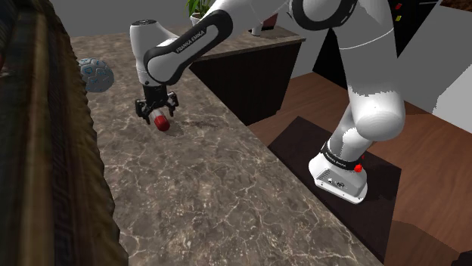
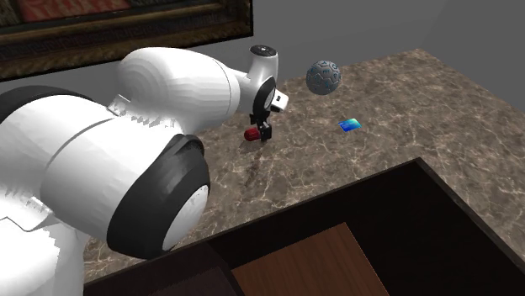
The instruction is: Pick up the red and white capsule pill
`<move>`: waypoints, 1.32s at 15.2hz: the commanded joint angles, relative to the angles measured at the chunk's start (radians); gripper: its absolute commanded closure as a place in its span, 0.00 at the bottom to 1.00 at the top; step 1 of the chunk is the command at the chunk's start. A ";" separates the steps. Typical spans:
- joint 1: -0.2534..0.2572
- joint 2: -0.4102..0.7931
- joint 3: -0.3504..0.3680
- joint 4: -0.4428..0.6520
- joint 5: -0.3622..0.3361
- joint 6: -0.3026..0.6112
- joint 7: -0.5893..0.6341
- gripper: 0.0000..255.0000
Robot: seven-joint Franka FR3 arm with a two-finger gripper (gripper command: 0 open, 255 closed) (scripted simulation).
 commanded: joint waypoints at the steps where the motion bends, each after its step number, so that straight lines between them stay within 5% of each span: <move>1: 0.003 0.013 -0.003 0.001 -0.003 0.012 0.002 0.00; 2: 0.003 0.013 -0.003 0.001 -0.003 0.012 0.002 0.00; 3: 0.003 0.013 -0.002 0.002 -0.003 0.011 0.002 1.00; 20: -0.006 -0.047 0.011 0.018 0.014 -0.064 -0.004 1.00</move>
